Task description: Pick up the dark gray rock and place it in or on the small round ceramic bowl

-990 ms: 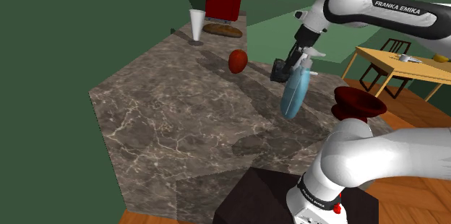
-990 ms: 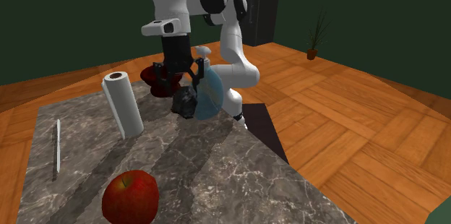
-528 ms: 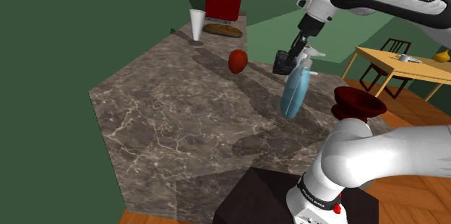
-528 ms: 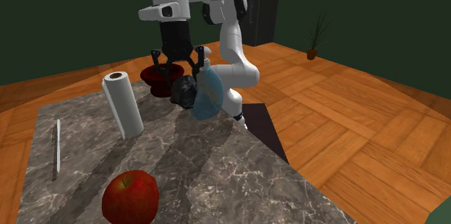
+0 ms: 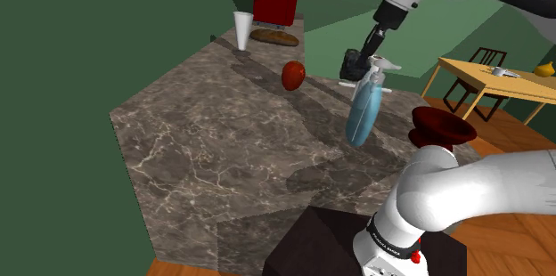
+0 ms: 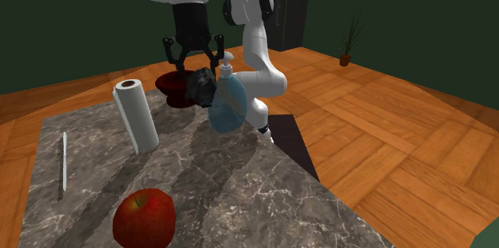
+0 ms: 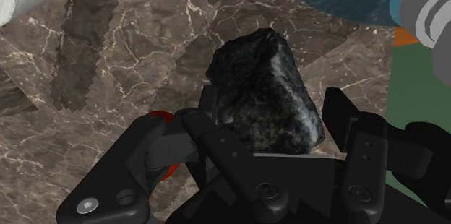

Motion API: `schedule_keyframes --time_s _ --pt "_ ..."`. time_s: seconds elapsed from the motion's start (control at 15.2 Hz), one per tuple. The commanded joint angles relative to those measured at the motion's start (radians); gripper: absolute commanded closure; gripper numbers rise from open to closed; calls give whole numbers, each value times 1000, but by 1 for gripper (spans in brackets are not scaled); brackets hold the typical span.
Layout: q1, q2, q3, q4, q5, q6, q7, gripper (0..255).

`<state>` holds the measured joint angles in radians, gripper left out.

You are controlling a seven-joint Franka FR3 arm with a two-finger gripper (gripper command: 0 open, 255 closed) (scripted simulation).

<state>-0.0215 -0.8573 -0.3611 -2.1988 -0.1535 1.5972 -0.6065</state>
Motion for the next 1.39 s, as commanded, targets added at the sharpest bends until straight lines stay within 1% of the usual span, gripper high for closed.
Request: schedule_keyframes --time_s 0.0,0.33,0.66,0.99,1.32 --pt "-8 -18 -8 6 -8 -24 -14 255" --pt "-55 -125 -53 1 -59 -120 -90 255" --pt "-97 -209 -106 27 -117 -219 -175 255" --pt "-129 -269 -164 80 -182 -316 -270 255" --pt "-148 -306 -224 161 -254 -408 -374 255"
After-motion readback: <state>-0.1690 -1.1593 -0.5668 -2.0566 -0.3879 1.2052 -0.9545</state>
